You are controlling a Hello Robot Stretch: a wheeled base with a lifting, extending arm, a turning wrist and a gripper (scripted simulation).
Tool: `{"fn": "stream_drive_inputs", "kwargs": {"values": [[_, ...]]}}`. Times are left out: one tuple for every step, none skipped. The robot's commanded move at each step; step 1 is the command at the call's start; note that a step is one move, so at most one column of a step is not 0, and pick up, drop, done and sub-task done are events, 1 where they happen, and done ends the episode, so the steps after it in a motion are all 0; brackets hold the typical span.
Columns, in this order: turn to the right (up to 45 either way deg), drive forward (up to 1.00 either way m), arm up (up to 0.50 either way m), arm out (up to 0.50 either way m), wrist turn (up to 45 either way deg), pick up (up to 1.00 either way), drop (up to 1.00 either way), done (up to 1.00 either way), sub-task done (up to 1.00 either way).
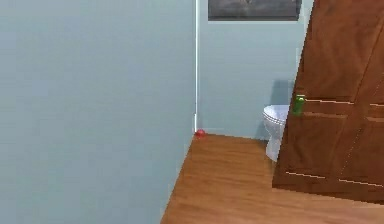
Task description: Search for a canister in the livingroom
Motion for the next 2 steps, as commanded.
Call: {"fn": "stream_drive_inputs", "kwargs": {"values": [[45.0, 0.00, 0.00, 0.00, 0.0, 0.00, 0.00, 0.00, 0.00], [18.0, 0.00, 0.00, 0.00, 0.0, 0.00, 0.00, 0.00, 0.00]]}}
